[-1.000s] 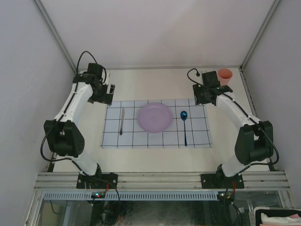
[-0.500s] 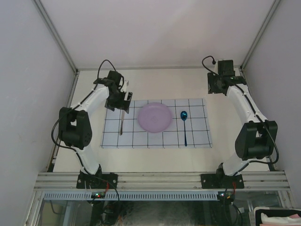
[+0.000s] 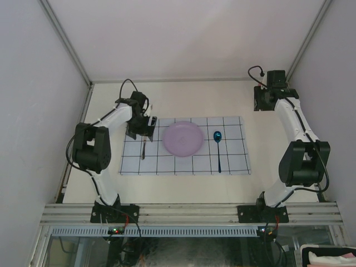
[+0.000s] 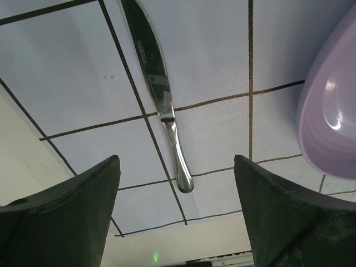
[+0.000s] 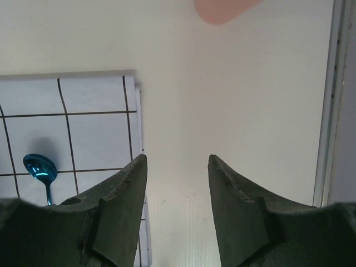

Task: Set the dinner table for one person
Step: Adjust the knife on the napkin.

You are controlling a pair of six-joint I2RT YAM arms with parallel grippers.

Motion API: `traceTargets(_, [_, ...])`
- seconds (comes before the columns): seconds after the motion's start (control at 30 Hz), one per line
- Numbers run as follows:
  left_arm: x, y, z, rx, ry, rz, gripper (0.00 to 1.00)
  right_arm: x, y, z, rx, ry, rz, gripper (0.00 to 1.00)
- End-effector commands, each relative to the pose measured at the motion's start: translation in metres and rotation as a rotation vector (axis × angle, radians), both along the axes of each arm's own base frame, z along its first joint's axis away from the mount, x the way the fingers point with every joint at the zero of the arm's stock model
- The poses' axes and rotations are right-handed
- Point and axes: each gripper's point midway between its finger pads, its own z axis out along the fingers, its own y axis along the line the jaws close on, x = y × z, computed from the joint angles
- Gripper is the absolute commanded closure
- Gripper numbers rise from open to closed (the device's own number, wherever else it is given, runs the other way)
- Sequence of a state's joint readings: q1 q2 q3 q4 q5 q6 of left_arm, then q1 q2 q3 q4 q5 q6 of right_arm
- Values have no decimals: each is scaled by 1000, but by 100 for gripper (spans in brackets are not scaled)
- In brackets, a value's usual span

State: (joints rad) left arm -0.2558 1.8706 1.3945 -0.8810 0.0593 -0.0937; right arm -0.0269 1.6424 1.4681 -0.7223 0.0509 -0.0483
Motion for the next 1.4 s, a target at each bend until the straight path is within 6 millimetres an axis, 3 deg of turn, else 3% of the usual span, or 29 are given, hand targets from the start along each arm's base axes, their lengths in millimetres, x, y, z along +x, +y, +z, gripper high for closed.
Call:
traceTargets(0.0, [0, 8, -6, 41, -3, 36, 13, -2, -3, 23, -7, -56, 6, 52])
traceTargets(0.5, [-4, 12, -30, 52, 45, 46, 20, -8, -2, 31, -2, -53, 25, 52])
traceTargets(1.37, [-7, 2, -44, 4, 83, 21, 60, -13, 7, 26, 3, -22, 57, 52])
